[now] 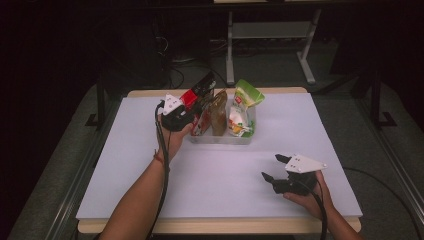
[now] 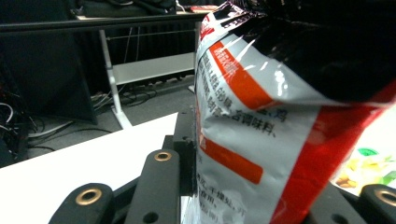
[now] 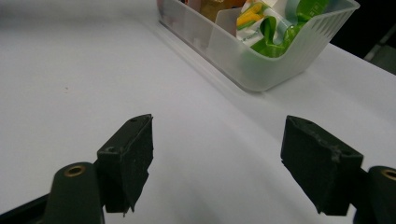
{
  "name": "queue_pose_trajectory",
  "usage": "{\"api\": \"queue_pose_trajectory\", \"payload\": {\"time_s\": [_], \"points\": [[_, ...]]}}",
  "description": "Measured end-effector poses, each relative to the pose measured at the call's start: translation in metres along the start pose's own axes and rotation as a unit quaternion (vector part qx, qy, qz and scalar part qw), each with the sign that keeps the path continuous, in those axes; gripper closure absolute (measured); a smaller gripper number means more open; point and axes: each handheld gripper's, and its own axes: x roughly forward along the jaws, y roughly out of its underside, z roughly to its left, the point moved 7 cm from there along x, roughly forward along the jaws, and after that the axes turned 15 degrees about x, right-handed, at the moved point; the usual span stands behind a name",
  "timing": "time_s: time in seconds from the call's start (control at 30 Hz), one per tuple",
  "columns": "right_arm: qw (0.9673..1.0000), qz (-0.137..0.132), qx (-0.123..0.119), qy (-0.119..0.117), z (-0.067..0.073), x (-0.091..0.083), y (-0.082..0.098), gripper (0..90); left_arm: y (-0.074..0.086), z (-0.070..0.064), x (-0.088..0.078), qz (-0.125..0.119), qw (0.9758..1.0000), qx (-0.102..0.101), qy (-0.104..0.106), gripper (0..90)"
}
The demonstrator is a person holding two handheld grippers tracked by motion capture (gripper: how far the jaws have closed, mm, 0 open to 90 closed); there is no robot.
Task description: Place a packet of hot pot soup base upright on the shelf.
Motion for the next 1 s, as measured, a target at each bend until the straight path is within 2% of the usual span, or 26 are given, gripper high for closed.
{"api": "queue_pose_trajectory", "payload": {"time_s": [0.13, 0.4, 0.57, 0.8, 1.0], "points": [[1.0000, 0.001, -0.002, 0.001, 0.001, 0.000, 0.000, 24.5, 0.000, 0.000, -0.003, 0.006, 0.9999, 0.009, 0.013, 67.5], [1.0000, 0.002, 0.000, 0.003, 0.000, 0.000, 0.000, 24.5, 0.002, 0.001, -0.009, 0.016, 0.9990, 0.034, 0.025, 65.0], [1.0000, 0.004, 0.000, 0.003, 0.000, 0.001, 0.000, 24.5, 0.001, 0.000, -0.011, 0.018, 0.9987, 0.043, 0.022, 64.3], [1.0000, 0.004, 0.004, 0.001, 0.000, 0.001, 0.001, 25.9, 0.005, -0.001, -0.014, 0.013, 0.9984, 0.044, 0.032, 60.6], [1.0000, 0.004, 0.002, 0.003, 0.000, 0.001, 0.001, 26.0, 0.010, -0.004, -0.019, 0.023, 0.9970, 0.066, 0.032, 56.2]]}}
